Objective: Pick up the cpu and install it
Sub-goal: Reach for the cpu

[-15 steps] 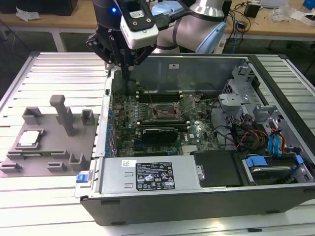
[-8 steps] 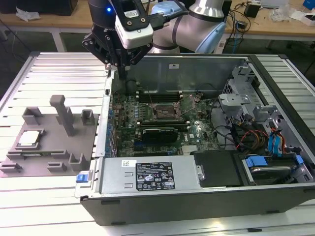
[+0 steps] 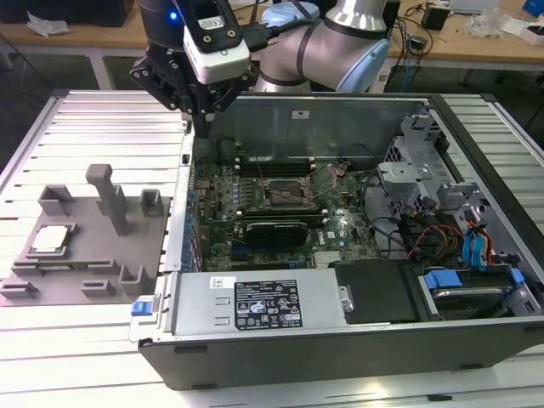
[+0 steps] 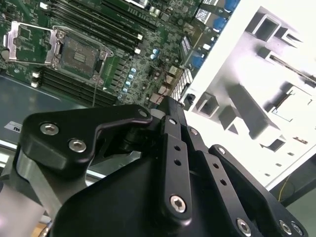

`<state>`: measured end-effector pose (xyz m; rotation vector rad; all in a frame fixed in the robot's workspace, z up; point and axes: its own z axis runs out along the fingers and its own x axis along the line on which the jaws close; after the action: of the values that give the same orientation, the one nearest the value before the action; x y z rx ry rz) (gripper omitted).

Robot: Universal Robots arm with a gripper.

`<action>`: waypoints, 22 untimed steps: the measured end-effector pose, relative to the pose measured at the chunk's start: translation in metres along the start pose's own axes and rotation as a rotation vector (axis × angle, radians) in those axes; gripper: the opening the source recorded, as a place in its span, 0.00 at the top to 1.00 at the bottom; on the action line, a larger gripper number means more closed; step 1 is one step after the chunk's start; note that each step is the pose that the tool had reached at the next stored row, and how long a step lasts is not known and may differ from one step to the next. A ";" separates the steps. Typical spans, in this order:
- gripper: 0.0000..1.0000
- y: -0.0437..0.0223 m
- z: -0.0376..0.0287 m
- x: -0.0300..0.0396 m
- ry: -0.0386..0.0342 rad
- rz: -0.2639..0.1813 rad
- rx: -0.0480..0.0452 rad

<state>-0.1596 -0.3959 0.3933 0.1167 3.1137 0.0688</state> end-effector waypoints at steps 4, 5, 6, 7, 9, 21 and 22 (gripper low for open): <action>0.89 0.0002 -0.0001 0.0049 0.0000 0.000 0.0000; 0.89 0.0002 -0.0001 0.0062 0.0000 0.000 0.0000; 0.89 0.0003 -0.0002 0.0085 -0.0001 0.000 -0.0001; 0.89 0.0003 -0.0002 0.0098 0.0000 0.000 -0.0001; 0.89 0.0004 -0.0003 0.0134 -0.0001 0.000 -0.0001; 0.89 0.0012 -0.0008 0.0356 -0.0001 0.000 0.0000; 0.89 0.0012 -0.0008 0.0368 -0.0001 0.000 -0.0001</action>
<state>-0.1962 -0.3920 0.3933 0.1165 3.1136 0.0689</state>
